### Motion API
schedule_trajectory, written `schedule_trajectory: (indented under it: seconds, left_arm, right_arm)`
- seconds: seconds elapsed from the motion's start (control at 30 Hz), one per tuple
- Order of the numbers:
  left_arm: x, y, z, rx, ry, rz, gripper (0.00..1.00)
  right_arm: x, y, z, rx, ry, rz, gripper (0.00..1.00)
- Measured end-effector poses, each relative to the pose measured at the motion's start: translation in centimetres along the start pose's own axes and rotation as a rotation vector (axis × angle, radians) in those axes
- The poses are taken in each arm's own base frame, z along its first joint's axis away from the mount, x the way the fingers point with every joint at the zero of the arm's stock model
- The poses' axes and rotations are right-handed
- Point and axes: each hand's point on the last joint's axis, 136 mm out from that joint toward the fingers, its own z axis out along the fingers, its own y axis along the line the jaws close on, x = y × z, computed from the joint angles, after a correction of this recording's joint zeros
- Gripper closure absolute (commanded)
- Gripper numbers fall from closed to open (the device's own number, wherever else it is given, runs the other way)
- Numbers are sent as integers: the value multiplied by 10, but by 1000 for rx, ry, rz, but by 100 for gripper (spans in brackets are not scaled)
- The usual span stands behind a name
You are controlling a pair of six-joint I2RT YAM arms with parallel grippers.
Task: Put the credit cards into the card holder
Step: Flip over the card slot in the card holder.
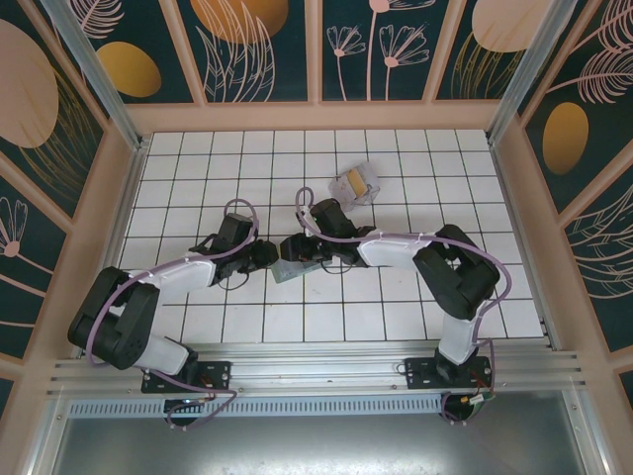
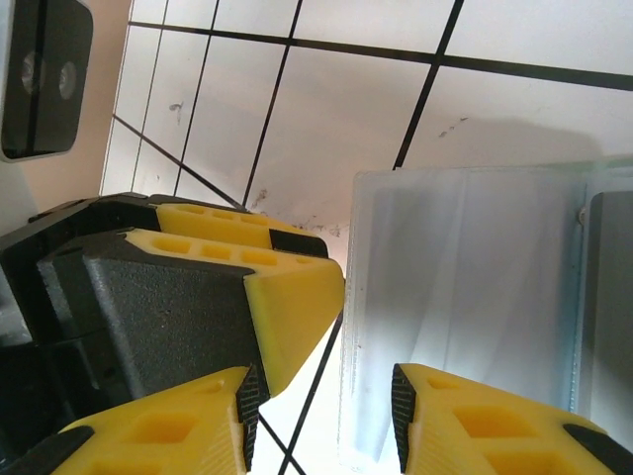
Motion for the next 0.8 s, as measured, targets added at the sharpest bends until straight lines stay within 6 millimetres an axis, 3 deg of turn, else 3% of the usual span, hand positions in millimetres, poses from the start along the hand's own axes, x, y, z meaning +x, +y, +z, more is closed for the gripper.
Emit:
schedule_trajectory:
  seconds: [0.23, 0.47, 0.8]
  left_arm:
    - [1, 0, 1, 3, 3, -2, 69]
    - [3, 2, 5, -2, 14, -5, 70]
    - [1, 5, 7, -10, 9, -8, 70]
  right_arm:
    - [0, -9, 2, 50, -4, -3, 58]
    - [5, -31, 3, 227, -8, -72, 57]
    - [4, -36, 18, 345, 11, -171, 50]
